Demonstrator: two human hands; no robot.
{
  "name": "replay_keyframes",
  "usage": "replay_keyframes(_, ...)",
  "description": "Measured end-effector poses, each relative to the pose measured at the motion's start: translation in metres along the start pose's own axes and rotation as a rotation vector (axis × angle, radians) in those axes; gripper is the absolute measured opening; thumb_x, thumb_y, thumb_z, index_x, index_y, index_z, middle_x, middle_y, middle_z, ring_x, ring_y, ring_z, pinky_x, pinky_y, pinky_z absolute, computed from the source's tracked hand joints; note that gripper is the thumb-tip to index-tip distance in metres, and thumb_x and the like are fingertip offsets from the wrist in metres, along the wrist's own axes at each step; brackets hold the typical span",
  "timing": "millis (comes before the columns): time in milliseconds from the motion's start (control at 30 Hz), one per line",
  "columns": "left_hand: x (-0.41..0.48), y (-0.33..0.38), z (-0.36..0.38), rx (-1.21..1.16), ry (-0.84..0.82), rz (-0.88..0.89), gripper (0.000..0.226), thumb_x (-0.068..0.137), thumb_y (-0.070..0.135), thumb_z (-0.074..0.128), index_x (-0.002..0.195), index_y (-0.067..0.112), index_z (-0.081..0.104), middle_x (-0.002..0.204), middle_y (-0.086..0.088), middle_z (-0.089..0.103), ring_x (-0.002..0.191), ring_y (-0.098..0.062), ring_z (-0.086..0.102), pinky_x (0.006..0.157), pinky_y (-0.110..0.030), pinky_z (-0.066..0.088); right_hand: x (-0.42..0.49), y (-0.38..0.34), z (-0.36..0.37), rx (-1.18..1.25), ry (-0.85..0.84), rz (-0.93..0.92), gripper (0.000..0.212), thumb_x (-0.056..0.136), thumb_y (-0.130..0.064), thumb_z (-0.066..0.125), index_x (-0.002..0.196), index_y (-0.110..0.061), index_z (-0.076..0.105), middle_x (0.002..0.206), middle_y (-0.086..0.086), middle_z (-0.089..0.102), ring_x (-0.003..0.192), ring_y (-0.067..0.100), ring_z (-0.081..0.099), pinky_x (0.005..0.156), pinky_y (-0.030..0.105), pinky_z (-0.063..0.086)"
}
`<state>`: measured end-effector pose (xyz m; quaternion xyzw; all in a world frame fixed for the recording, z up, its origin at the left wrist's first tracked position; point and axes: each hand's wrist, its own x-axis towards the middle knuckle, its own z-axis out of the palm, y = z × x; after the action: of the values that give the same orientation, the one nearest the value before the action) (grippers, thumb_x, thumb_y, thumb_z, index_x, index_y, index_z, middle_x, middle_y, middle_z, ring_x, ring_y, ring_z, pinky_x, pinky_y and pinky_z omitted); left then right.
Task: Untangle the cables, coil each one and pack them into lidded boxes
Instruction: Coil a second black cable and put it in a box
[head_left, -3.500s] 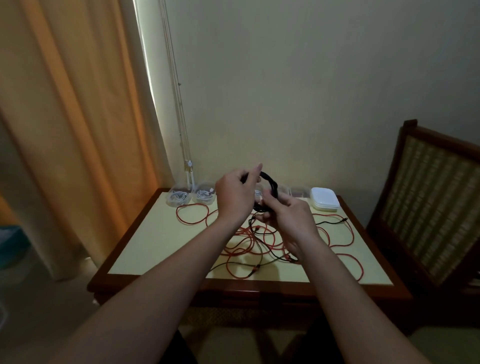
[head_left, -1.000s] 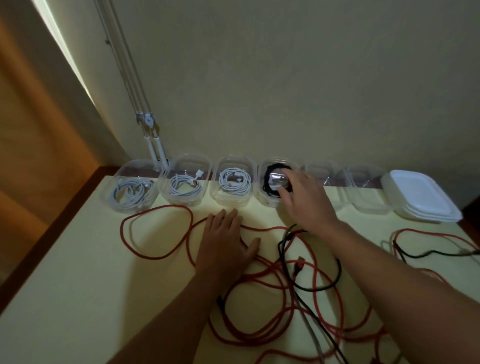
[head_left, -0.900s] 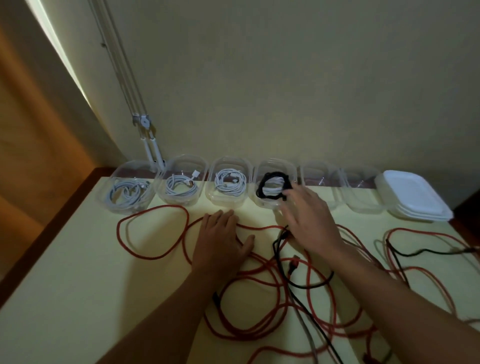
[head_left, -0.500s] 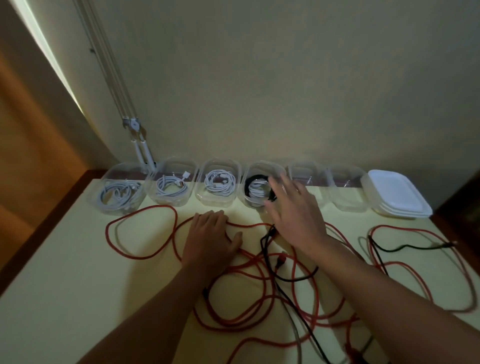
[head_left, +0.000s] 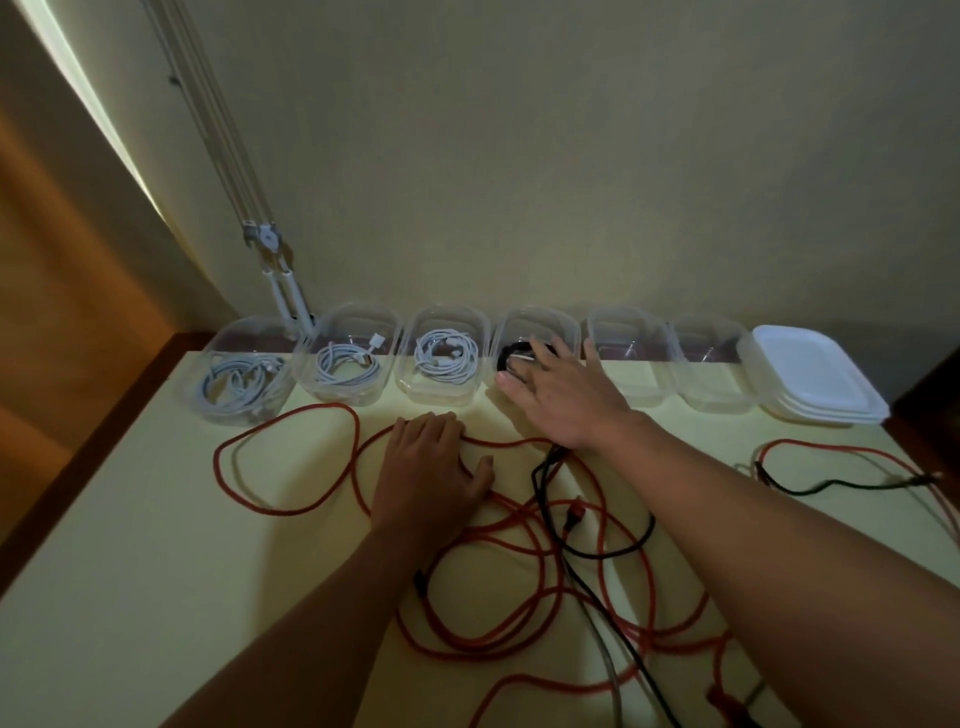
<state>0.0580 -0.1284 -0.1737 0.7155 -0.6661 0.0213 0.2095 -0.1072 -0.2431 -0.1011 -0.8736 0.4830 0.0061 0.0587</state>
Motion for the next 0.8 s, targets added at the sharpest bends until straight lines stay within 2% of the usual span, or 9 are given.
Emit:
replay_keyframes(167, 0.002, 0.000, -0.001, 0.018, -0.008, -0.007, 0.057, 0.088, 0.059, 0.047, 0.125, 0.016, 0.059, 0.126, -0.004, 0.061, 0.121, -0.022, 0.050, 0.115, -0.046, 0.033, -0.049, -0.001, -0.008, 0.127, 0.159, -0.024, 0.066, 0.103, -0.063, 0.017, 0.157, -0.028, 0.028, 0.170, 0.003, 0.008, 0.157, 0.021, -0.003, 0.125, 0.051, -0.006)
replay_keyframes(267, 0.002, 0.001, -0.001, -0.026, -0.046, -0.025, 0.057, 0.090, 0.057, 0.050, 0.128, 0.015, 0.055, 0.130, -0.006, 0.058, 0.124, -0.023, 0.047, 0.111, -0.042, 0.038, -0.099, 0.009, -0.005, 0.103, 0.089, -0.004, 0.059, 0.105, -0.057, 0.027, 0.158, -0.030, 0.026, 0.169, -0.003, 0.010, 0.156, 0.017, -0.003, 0.126, 0.048, -0.005)
replay_keyframes(367, 0.001, 0.001, -0.001, -0.107, -0.132, -0.065, 0.068, 0.092, 0.062, 0.051, 0.138, 0.012, 0.049, 0.142, -0.008, 0.050, 0.135, -0.024, 0.040, 0.113, -0.040, 0.038, -0.156, 0.026, 0.006, 0.118, 0.062, 0.059, 0.055, 0.106, -0.053, 0.028, 0.157, -0.033, 0.025, 0.168, -0.004, 0.016, 0.156, 0.018, 0.002, 0.126, 0.046, -0.001)
replay_keyframes(467, -0.003, 0.008, -0.009, -0.154, -0.213, -0.103, 0.074, 0.094, 0.064, 0.047, 0.145, 0.011, 0.044, 0.157, -0.009, 0.037, 0.148, -0.027, 0.024, 0.121, -0.040, 0.024, -0.210, 0.029, 0.025, 0.173, 0.062, 0.160, 0.064, 0.100, -0.065, 0.021, 0.157, -0.037, 0.025, 0.167, -0.006, 0.019, 0.156, 0.018, 0.006, 0.126, 0.043, 0.000)
replay_keyframes(533, -0.013, 0.023, -0.020, -0.200, -0.183, -0.062, 0.071, 0.095, 0.064, 0.044, 0.144, 0.013, 0.047, 0.161, -0.007, 0.031, 0.151, -0.027, 0.017, 0.123, -0.042, 0.017, -0.234, 0.023, 0.043, 0.154, 0.043, 0.235, 0.064, 0.102, -0.064, 0.024, 0.159, -0.036, 0.019, 0.168, -0.007, 0.013, 0.156, 0.018, 0.002, 0.125, 0.042, -0.006)
replay_keyframes(633, -0.044, 0.062, -0.038, -0.261, -0.141, 0.057, 0.080, 0.088, 0.076, 0.024, 0.144, 0.023, 0.047, 0.163, 0.001, 0.025, 0.153, -0.022, 0.011, 0.123, -0.043, 0.011, -0.240, 0.013, 0.064, 0.099, 0.084, 0.292, 0.061, 0.104, -0.058, 0.016, 0.160, -0.038, 0.014, 0.169, -0.001, 0.011, 0.157, 0.025, 0.000, 0.125, 0.046, -0.009)
replay_keyframes(700, -0.068, 0.086, -0.038, -0.242, -0.186, 0.083, 0.082, 0.089, 0.077, 0.017, 0.151, 0.026, 0.034, 0.166, 0.005, 0.014, 0.154, -0.017, 0.000, 0.125, -0.041, 0.002, -0.230, 0.009, 0.071, 0.046, 0.121, 0.304, 0.055, 0.105, -0.051, 0.016, 0.159, -0.040, 0.022, 0.167, 0.004, 0.021, 0.155, 0.030, 0.009, 0.124, 0.051, -0.005)
replay_keyframes(800, -0.099, 0.095, -0.029, -0.137, -0.230, 0.047, 0.087, 0.090, 0.079, 0.010, 0.159, 0.027, 0.015, 0.167, 0.007, -0.002, 0.153, -0.018, -0.013, 0.123, -0.041, -0.009, -0.210, 0.005, 0.072, 0.000, 0.138, 0.292, 0.051, 0.103, -0.044, 0.022, 0.150, -0.039, 0.042, 0.160, 0.005, 0.038, 0.151, 0.034, 0.023, 0.122, 0.056, 0.011)
